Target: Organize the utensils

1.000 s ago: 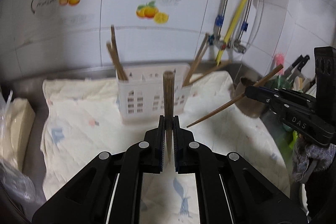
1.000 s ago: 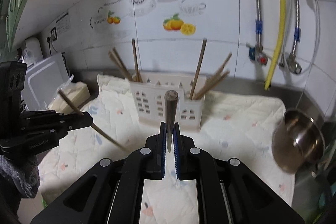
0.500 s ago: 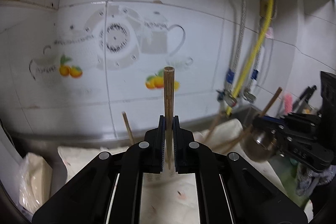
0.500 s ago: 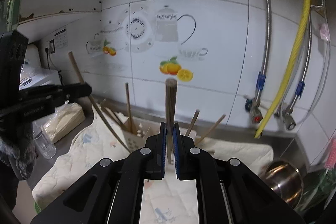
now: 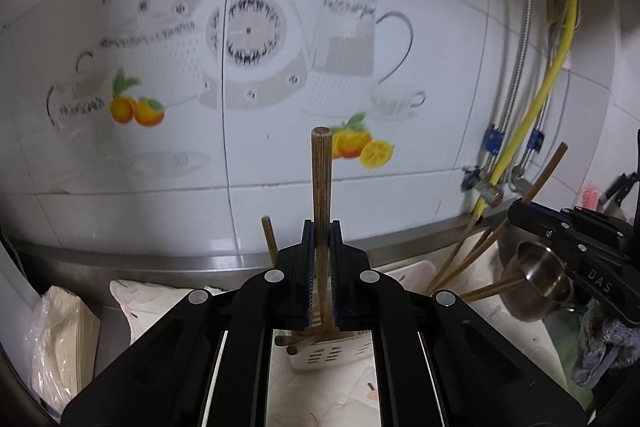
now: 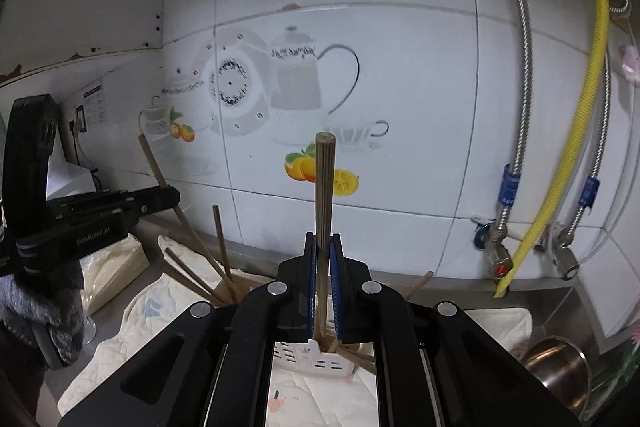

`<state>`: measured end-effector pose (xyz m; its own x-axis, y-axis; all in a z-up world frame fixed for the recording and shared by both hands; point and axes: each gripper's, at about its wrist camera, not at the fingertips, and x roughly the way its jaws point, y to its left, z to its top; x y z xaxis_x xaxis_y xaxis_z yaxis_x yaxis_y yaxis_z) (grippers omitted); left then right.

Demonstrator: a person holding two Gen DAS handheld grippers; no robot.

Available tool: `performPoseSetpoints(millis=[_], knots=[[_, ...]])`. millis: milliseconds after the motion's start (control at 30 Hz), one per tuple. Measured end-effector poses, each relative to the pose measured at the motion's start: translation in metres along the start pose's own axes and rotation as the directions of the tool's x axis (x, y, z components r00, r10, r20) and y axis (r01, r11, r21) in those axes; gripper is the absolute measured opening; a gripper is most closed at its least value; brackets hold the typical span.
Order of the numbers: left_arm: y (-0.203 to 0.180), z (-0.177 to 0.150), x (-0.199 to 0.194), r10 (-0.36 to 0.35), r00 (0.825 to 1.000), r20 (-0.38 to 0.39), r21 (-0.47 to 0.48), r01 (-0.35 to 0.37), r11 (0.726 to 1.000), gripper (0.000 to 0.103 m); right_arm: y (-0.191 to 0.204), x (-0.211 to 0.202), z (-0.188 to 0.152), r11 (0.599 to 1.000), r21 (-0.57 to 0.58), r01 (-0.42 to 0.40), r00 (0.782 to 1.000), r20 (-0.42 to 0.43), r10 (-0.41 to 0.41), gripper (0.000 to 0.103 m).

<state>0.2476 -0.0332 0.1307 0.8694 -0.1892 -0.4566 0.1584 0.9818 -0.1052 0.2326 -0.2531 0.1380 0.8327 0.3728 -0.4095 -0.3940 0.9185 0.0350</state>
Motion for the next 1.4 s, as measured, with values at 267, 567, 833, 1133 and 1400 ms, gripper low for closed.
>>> performPoseSetpoints(millis=[267, 567, 833, 1133, 1400], knots=[[0.0, -0.012, 0.021, 0.002, 0.998, -0.059, 0.01, -0.002, 1.0, 0.006, -0.006, 0.039, -0.02, 1.0, 0.028, -0.003, 0.997, -0.082, 0.005, 0.007], [-0.001, -0.019, 0.036, -0.015, 0.995, -0.103, 0.014, 0.016, 1.0, 0.006, -0.009, 0.061, -0.038, 0.999, 0.045, 0.001, 0.99, -0.143, 0.006, 0.007], [-0.001, -0.019, 0.035, -0.017, 0.993, -0.114, 0.014, 0.018, 1.0, 0.006, -0.013, 0.065, -0.044, 0.998, 0.058, 0.007, 0.986, -0.164, 0.002, 0.007], [-0.006, -0.018, 0.027, -0.019, 0.995, -0.099, 0.02, 0.021, 1.0, 0.009, -0.015, 0.053, -0.04, 0.998, 0.062, 0.022, 0.99, -0.138, -0.013, 0.014], [-0.007, -0.023, -0.004, -0.014, 0.998, -0.054, 0.02, 0.015, 1.0, 0.036, -0.009, 0.024, -0.037, 0.998, 0.053, 0.032, 0.996, -0.085, -0.027, 0.032]])
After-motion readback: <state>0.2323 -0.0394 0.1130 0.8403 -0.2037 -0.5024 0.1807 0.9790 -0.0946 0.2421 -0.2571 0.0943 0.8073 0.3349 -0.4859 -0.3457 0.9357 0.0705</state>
